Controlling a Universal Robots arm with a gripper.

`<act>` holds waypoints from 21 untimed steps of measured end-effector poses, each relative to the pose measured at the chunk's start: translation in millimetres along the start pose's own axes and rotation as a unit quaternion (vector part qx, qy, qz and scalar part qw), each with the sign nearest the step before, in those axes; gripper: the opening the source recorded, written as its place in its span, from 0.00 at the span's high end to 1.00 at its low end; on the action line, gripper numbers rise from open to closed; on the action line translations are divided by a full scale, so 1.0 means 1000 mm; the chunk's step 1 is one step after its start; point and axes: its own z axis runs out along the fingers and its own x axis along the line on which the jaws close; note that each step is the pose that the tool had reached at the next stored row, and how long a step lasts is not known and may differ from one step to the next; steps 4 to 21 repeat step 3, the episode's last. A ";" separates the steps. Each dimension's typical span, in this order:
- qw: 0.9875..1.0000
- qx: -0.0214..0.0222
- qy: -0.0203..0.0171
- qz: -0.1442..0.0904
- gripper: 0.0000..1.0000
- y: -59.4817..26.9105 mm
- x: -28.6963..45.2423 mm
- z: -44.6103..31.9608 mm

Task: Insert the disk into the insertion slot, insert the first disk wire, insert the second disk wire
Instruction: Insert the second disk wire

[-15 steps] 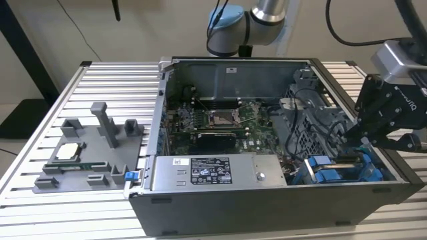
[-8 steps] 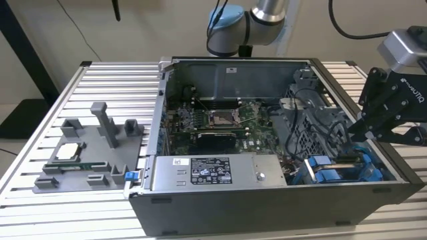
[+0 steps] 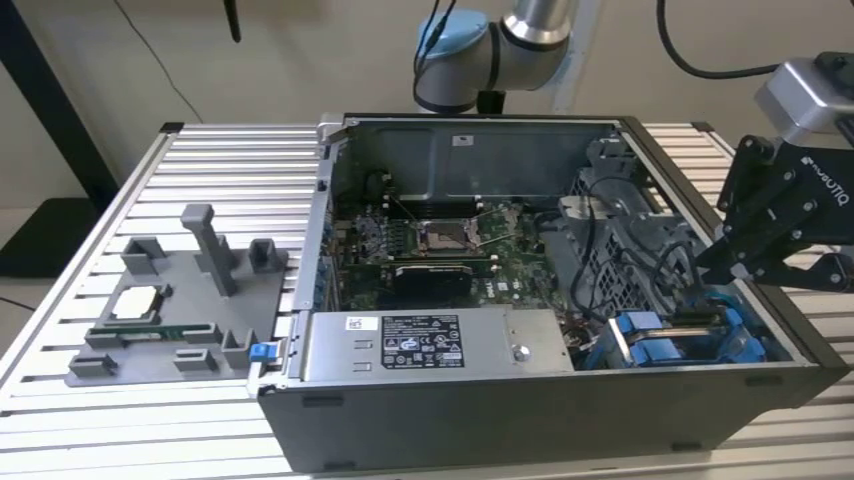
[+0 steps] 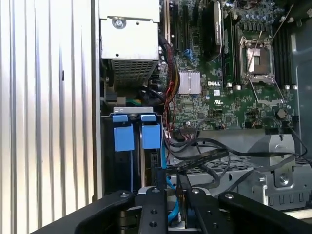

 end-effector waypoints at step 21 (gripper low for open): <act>1.000 0.000 0.001 0.000 0.00 0.0000 0.0000 0.0000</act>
